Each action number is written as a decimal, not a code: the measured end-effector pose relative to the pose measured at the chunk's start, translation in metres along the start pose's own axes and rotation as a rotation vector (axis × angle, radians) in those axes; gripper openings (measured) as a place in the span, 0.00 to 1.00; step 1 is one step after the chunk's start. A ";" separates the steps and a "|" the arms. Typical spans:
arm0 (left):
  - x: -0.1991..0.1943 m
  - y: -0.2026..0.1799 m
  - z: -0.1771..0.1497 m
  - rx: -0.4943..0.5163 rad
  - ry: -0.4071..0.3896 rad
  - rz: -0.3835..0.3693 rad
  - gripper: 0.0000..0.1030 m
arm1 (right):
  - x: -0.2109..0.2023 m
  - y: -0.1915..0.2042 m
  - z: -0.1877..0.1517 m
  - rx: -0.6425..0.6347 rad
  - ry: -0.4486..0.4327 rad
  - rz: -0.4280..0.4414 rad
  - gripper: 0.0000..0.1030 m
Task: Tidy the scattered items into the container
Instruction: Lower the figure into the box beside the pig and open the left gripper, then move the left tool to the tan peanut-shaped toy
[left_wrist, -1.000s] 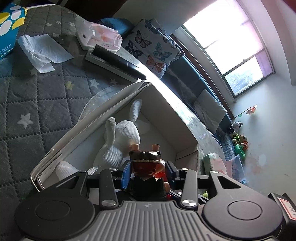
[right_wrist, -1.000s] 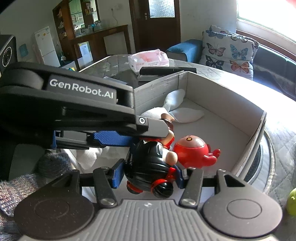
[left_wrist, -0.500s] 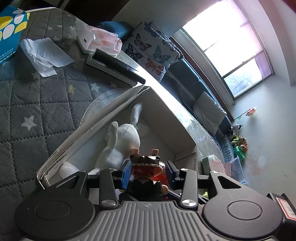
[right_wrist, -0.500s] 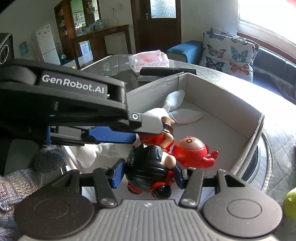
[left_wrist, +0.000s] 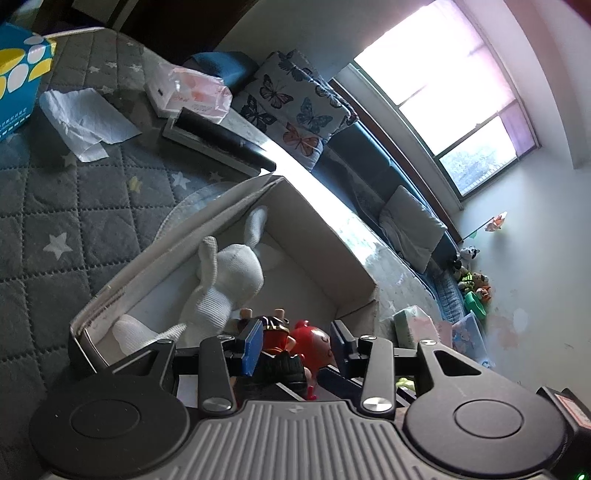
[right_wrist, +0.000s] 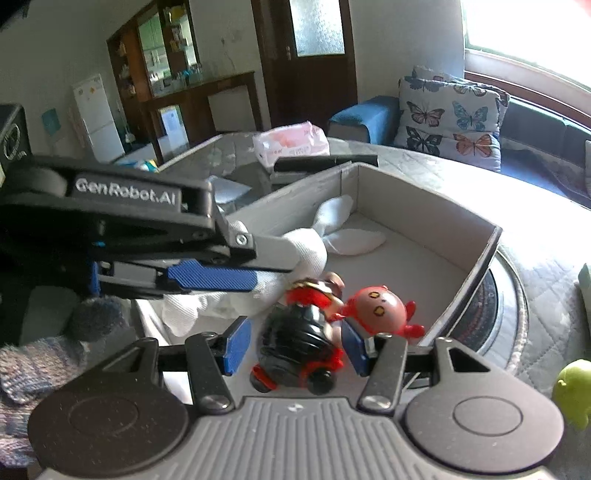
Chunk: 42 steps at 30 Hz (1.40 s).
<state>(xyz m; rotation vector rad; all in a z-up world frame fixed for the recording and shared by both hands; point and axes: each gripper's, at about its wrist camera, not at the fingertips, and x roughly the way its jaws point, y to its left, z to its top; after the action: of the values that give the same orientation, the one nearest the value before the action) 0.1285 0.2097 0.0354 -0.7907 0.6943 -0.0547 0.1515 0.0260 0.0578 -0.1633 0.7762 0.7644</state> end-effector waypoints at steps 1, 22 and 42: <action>-0.001 -0.002 -0.001 0.003 -0.002 -0.002 0.41 | -0.003 0.000 0.000 0.000 -0.007 0.001 0.54; -0.011 -0.070 -0.049 0.144 0.031 -0.096 0.41 | -0.092 -0.043 -0.043 0.091 -0.154 -0.048 0.55; 0.042 -0.127 -0.130 0.305 0.218 -0.142 0.41 | -0.145 -0.103 -0.127 0.214 -0.186 -0.199 0.76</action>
<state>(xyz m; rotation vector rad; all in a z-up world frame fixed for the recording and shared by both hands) 0.1108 0.0246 0.0324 -0.5433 0.8114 -0.3721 0.0815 -0.1810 0.0521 0.0238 0.6487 0.4965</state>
